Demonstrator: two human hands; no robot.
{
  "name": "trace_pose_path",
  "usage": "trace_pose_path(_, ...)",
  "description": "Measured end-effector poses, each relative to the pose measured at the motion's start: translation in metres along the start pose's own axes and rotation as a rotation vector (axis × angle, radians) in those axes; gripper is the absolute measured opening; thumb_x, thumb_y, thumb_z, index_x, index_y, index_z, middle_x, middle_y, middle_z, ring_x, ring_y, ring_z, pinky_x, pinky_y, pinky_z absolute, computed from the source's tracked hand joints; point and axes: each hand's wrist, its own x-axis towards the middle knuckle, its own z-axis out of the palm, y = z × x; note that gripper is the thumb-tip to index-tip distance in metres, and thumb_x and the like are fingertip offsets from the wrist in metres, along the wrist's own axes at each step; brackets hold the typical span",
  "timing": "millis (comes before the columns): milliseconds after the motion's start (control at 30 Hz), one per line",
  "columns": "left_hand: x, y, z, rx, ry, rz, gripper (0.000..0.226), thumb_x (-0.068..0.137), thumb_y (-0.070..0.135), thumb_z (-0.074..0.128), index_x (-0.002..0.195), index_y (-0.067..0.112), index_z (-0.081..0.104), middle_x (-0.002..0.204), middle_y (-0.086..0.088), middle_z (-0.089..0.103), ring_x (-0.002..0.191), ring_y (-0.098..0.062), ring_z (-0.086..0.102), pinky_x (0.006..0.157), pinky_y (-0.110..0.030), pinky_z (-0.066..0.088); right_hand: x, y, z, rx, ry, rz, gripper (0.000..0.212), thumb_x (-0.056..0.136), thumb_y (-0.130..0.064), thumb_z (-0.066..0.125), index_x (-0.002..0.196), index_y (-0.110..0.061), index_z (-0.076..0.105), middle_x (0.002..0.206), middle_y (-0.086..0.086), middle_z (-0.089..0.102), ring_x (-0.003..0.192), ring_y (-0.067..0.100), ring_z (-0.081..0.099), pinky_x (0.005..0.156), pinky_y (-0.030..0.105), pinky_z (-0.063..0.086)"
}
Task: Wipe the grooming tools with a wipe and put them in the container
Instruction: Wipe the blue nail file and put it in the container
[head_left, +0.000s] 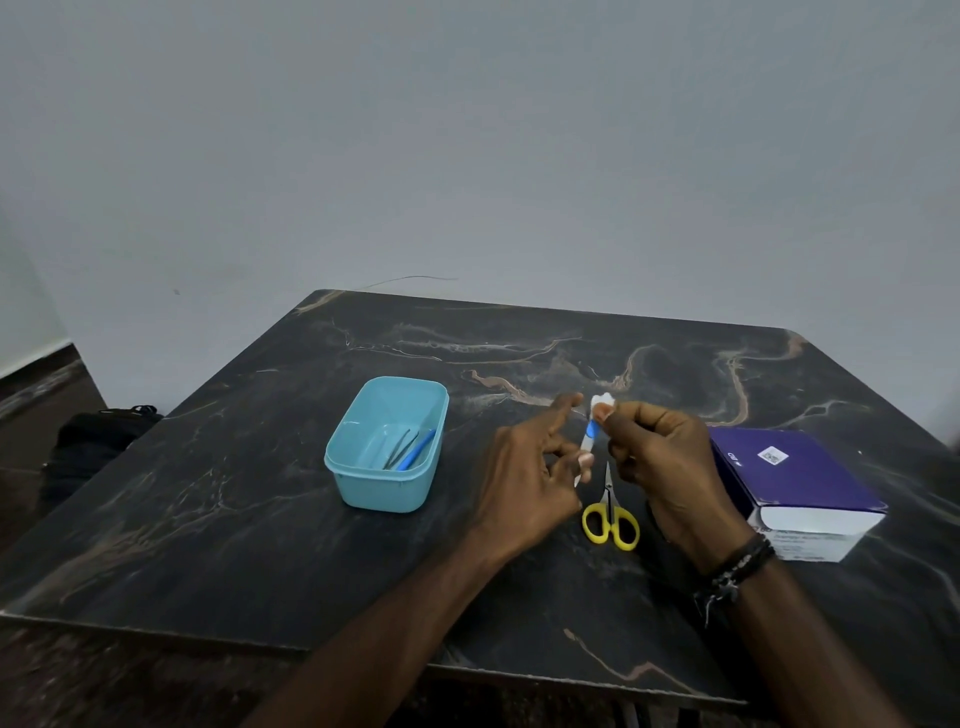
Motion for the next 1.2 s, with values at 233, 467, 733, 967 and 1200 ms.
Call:
trace_pose_path(233, 0.001, -0.003, -0.003, -0.104, -0.004, -0.031, 0.063, 0.085, 0.004, 0.064, 0.142, 0.022, 0.043, 0.074, -0.004, 0.071, 0.059, -0.011, 0.068, 0.06, -0.035, 0.061, -0.005, -0.001, 0.007, 0.009, -0.062, 0.021, 0.018, 0.089, -0.008, 0.064, 0.076, 0.004, 0.067, 0.044, -0.005, 0.054, 0.038, 0.001, 0.044, 0.04, 0.013, 0.034)
trace_pose_path(467, 0.003, 0.0, -0.001, -0.098, -0.004, -0.022, 0.056, 0.086, 0.006, 0.067, 0.137, 0.016, 0.049, 0.07, 0.003, 0.069, 0.054, -0.005, 0.061, 0.062, -0.032, 0.058, 0.006, 0.003, -0.003, 0.121, 0.113, 0.002, 0.011, 0.088, -0.016, 0.067, 0.083, -0.006, 0.071, 0.055, 0.004, 0.044, 0.047, 0.009, 0.034, 0.041, 0.018, 0.028)
trace_pose_path(733, 0.009, 0.006, -0.01, -0.312, 0.355, -0.076, 0.052, 0.084, 0.011, 0.072, 0.131, 0.018, 0.054, 0.075, -0.004, 0.074, 0.065, -0.012, 0.072, 0.065, -0.033, 0.061, 0.005, 0.005, -0.002, -0.03, -0.057, 0.034, 0.016, 0.094, -0.015, 0.059, 0.087, -0.004, 0.069, 0.054, 0.0, 0.046, 0.051, 0.009, 0.037, 0.045, 0.018, 0.032)
trace_pose_path(967, 0.011, 0.01, -0.008, -0.471, 0.397, -0.075, 0.046, 0.082, 0.005, 0.073, 0.124, 0.011, 0.057, 0.072, -0.01, 0.072, 0.063, -0.018, 0.07, 0.06, -0.027, 0.058, 0.004, 0.004, -0.002, -0.14, -0.118, 0.031, 0.02, 0.095, -0.015, 0.056, 0.09, -0.001, 0.07, 0.054, 0.001, 0.046, 0.051, 0.009, 0.038, 0.047, 0.021, 0.034)
trace_pose_path(1200, 0.011, 0.006, -0.01, -0.378, 0.401, -0.059, 0.01, 0.085, 0.016, 0.071, 0.088, 0.006, 0.072, 0.066, -0.006, 0.071, 0.057, -0.014, 0.066, 0.051, -0.025, 0.05, -0.001, 0.002, 0.002, -0.21, -0.264, -0.005, 0.014, 0.092, -0.011, 0.061, 0.083, -0.005, 0.07, 0.047, -0.009, 0.051, 0.045, 0.0, 0.04, 0.045, 0.015, 0.034)
